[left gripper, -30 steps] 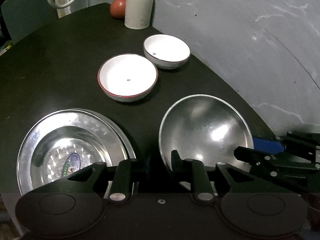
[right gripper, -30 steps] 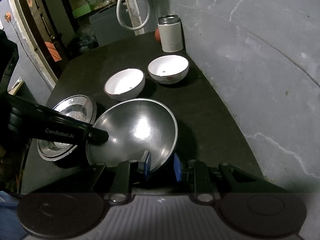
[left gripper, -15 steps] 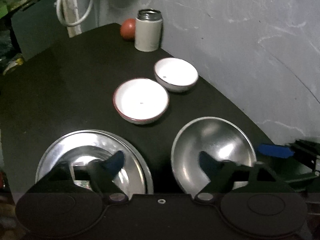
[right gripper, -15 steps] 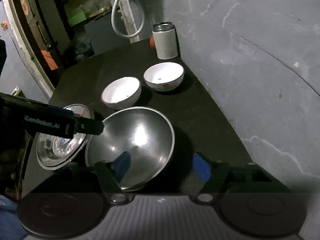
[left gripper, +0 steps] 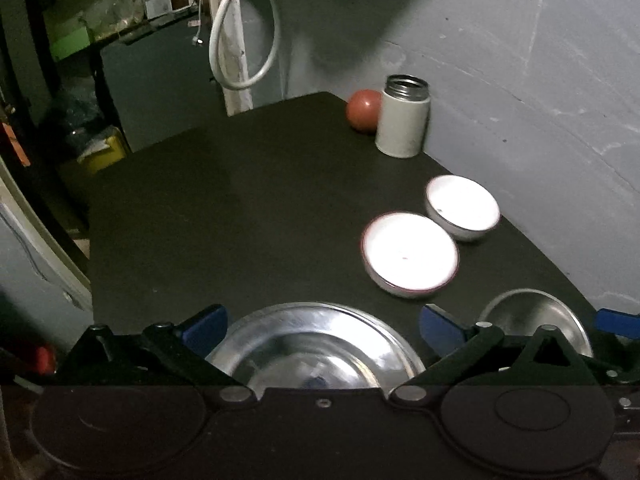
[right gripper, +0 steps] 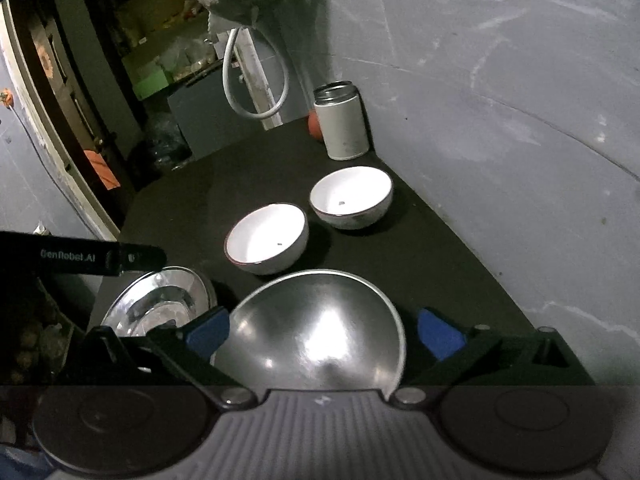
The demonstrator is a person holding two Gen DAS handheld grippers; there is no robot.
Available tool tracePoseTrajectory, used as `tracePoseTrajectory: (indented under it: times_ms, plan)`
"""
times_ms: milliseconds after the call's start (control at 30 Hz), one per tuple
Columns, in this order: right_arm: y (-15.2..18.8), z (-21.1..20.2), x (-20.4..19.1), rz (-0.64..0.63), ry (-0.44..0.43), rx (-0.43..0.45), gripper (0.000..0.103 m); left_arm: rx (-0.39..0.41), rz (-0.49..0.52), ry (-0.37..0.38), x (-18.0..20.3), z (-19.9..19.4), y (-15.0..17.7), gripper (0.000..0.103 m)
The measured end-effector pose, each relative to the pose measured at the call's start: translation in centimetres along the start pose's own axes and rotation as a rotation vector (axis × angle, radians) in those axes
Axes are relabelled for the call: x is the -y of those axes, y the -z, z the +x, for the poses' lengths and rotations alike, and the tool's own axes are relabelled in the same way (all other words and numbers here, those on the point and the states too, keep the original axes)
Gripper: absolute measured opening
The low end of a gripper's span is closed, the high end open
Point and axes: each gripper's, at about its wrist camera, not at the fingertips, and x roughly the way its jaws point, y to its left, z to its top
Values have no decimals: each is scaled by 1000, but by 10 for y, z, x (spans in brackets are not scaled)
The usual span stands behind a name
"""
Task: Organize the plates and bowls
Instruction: 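Reach both tools to the larger red-rimmed white bowl and clamp its rim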
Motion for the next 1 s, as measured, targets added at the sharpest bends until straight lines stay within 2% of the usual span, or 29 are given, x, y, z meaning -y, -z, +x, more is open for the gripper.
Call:
tracePoseTrajectory:
  times_ms: [133,267,400,500,567,667,767,833,900,1000]
  plan:
    - [-7,11,-6,-18,-5,-11,103,2,-16,-37,-14,12,-11,102]
    - [-20,17,-7,-35,29,14,103,-8,-59,-58,-25,27,-27,102]
    - [-36,32,-5,-28,61,3,103,-33,-32,-15,-23,44,-42,102]
    - [-46,43,-8,-45,77,-9,103,-87,-7,86,-22,64,-52,102]
    - [-51,53,-10,-62,85,-34,103,-107,-13,127,-24,74,-55,102]
    - [-54,66,-15,-91,90,-54,102,-135,-2,136,-20,91,-57,102]
    - [-56,77,-17,-89,79,-67,98,-150,8,133,-19,100,-56,102]
    - [-58,87,-19,-89,85,-83,91,-160,6,134,-18,105,-57,99]
    - [-60,92,-21,-84,82,-92,86,-176,6,130,-17,110,-57,89]
    - [-62,99,-22,-80,84,-103,82,-199,2,127,-16,117,-56,81]
